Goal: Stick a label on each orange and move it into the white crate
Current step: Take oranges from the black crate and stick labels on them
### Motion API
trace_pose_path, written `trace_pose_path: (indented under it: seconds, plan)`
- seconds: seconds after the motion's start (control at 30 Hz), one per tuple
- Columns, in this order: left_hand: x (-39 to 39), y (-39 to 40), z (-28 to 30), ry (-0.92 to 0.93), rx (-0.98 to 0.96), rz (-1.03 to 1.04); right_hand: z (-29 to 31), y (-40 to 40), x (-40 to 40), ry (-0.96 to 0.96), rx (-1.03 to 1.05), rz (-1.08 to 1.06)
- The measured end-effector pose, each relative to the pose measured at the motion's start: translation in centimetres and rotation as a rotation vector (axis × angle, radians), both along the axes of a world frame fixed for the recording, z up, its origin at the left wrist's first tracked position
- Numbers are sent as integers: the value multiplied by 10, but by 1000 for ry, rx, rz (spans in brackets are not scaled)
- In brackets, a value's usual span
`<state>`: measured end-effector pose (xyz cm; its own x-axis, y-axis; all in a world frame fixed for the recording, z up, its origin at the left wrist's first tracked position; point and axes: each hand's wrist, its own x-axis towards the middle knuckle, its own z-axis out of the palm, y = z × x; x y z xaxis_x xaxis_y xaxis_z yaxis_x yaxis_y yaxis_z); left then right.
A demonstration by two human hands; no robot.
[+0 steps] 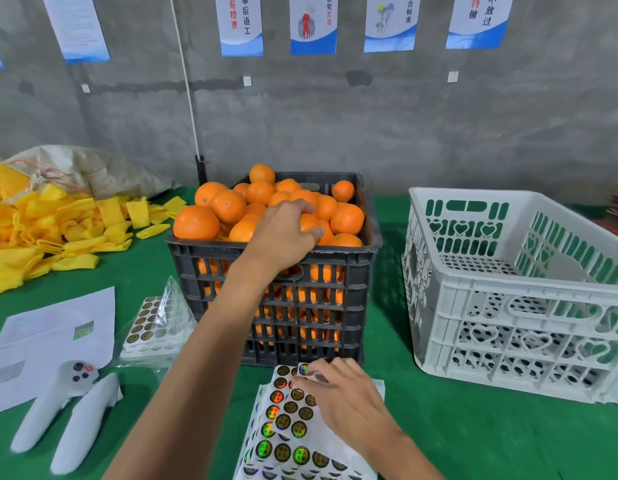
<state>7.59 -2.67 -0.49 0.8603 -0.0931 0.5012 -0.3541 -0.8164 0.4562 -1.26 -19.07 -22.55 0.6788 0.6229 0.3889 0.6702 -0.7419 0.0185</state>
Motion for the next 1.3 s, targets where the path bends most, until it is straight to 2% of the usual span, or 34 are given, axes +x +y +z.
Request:
trace_pose_path:
  seconds: [0.2, 0.27, 0.33, 0.37, 0.43, 0.5, 0.57, 0.63, 0.73, 0.87, 0.97, 1.07, 1.17, 1.23, 1.3]
  plan:
    - [1, 0, -1, 1, 3, -10, -3, -3, 5, -1, 47, 23]
    - [2, 1, -1, 0, 5, -16, 0, -7, 2, 158, 273, 29]
    - [1, 0, -1, -9, 2, -26, 11, -7, -6, 405, 590, 52]
    - [0, 0, 0, -17, 0, -35, 23, -6, -10, 451, 755, 60]
    - [0, 2, 0, -39, -26, -56, 60, -8, -15, 410, 1076, 83]
    - [-3, 4, 3, -48, -159, -98, 109, -11, -18, 328, 1310, 140]
    - [-6, 6, 8, -43, -379, -183, 157, -16, -12, 308, 1445, 185]
    - [-10, 5, 12, -20, -556, -255, 197, -16, 1, 371, 1515, 182]
    - [-18, -3, 16, 40, -751, -346, 232, -5, 27, 406, 1469, 101]
    - [-23, -14, 17, 71, -858, -404, 237, 0, 49, 290, 1443, 17]
    - [-24, -21, 15, 47, -847, -399, 230, -3, 54, 64, 1316, -76]
    - [-24, -27, 10, -34, -749, -371, 228, -11, 55, -27, 1171, -234]
    - [-23, -37, 13, -42, -665, -338, 224, -24, 56, -162, 835, -265]
    - [-20, -45, 19, -26, -687, -284, 219, -24, 53, -68, 660, -183]
    - [-18, -52, 26, 25, -671, -256, 213, -22, 52, 11, 583, -213]
